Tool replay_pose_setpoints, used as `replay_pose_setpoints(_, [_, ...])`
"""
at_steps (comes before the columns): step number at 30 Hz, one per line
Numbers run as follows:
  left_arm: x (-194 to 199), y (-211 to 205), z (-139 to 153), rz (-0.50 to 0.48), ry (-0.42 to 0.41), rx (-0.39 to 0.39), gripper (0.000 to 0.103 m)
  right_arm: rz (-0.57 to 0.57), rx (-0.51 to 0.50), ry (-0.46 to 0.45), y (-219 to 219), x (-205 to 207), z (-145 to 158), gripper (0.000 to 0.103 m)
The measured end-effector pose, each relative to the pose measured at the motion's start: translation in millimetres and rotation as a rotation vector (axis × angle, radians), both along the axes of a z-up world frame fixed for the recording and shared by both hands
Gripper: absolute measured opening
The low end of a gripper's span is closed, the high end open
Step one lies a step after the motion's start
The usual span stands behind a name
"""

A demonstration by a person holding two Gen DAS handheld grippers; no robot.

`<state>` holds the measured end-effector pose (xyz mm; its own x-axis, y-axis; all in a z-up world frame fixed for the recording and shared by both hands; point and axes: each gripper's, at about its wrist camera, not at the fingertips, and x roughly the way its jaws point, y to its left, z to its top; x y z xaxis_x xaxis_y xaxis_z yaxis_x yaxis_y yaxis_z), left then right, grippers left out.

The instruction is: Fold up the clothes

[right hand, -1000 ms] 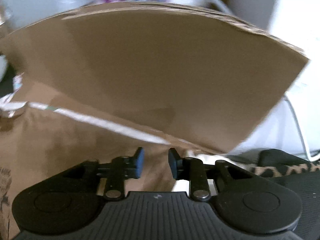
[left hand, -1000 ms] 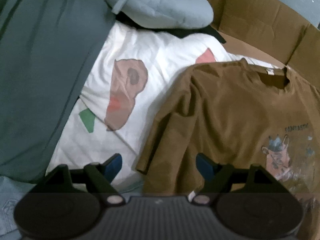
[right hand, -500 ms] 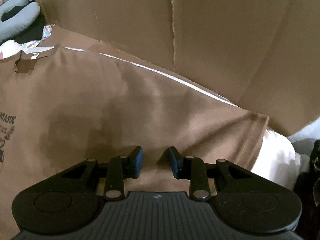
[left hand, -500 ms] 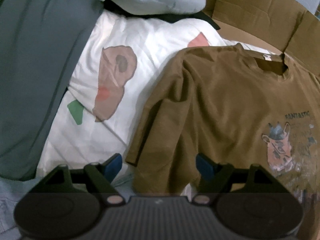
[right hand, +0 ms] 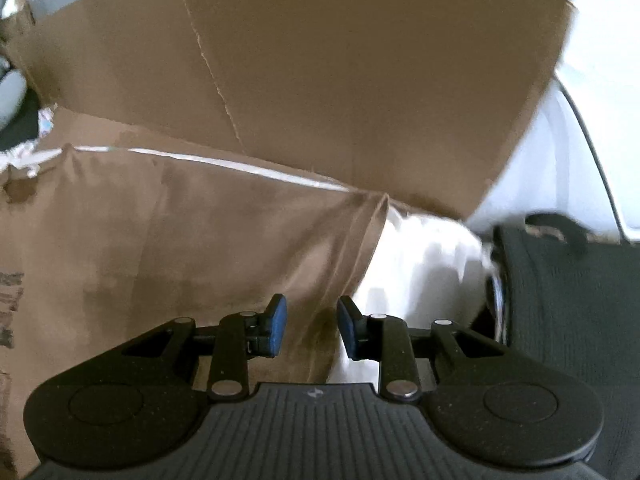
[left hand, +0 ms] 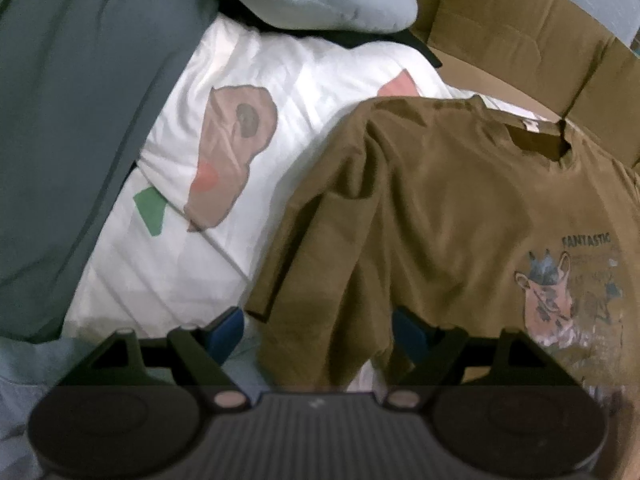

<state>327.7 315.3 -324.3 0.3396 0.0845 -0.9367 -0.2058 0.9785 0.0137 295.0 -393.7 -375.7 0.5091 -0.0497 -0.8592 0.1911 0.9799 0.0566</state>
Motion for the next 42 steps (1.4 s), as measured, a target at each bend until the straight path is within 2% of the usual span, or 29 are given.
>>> replay_pose_setpoints(3, [-2.1, -1.4, -1.9, 0.010, 0.003, -0.007, 0.083, -0.001, 0.029, 0.010, 4.8, -9.6, -3.1, 0.035])
replay_pose_setpoints(8, [-6.1, -4.0, -0.8, 0.007, 0.013, -0.009, 0.083, -0.016, 0.036, 0.078, 12.2, -28.0, -27.8, 0.035])
replay_pose_setpoints(13, [-12.5, -2.6, 1.1, 0.005, 0.024, 0.005, 0.083, -0.066, 0.058, 0.067, 13.0, -39.2, -38.2, 0.035])
replay_pose_setpoints(14, [-14.3, -1.6, 1.4, 0.012, 0.024, 0.005, 0.083, -0.067, 0.063, 0.064, 13.0, -40.1, -38.0, 0.033])
replay_pose_setpoints(16, [-17.8, 0.2, 1.1, 0.027, 0.024, 0.003, 0.083, -0.059, 0.061, 0.068, 12.7, -39.8, -37.5, 0.005])
replay_pose_setpoints(17, [-19.5, 0.5, 0.7, 0.031, 0.025, 0.002, 0.083, -0.057, 0.059, 0.069, 12.1, -39.5, -36.5, 0.003])
replay_pose_setpoints(23, [-24.1, 0.1, 1.2, 0.045, 0.017, 0.000, 0.083, -0.035, 0.019, 0.073, 10.3, -39.3, -27.8, 0.000])
replay_pose_setpoints(28, [-27.1, 1.1, -1.5, 0.057, 0.016, 0.002, 0.083, -0.088, -0.024, 0.120, 4.3, -46.2, -35.5, 0.000])
replay_pose_setpoints(32, [-31.3, 1.5, 2.1, 0.066, 0.011, 0.003, 0.083, -0.110, 0.001, 0.092, 2.6, -49.5, -32.2, 0.000])
replay_pose_setpoints(36, [-36.4, 4.4, 10.1, 0.072, 0.000, 0.008, 0.083, -0.120, 0.040, 0.013, -0.7, -43.6, -17.6, 0.004])
replay_pose_setpoints(38, [-38.2, 7.9, 13.0, 0.082, -0.003, 0.009, 0.084, -0.121, 0.045, -0.006, -2.1, -38.2, -16.1, 0.019])
replay_pose_setpoints(39, [-39.0, 9.6, 14.0, 0.085, -0.004, 0.010, 0.084, -0.117, 0.038, -0.011, -1.5, -34.6, -17.1, 0.036])
replay_pose_setpoints(40, [-39.7, 11.2, 14.9, 0.088, -0.006, 0.011, 0.084, -0.109, 0.032, -0.014, -0.9, -31.2, -18.5, 0.039])
replay_pose_setpoints(42, [-41.0, 13.8, 15.0, 0.089, -0.002, 0.016, 0.084, -0.100, 0.018, -0.006, 0.1, -24.3, -22.8, 0.039])
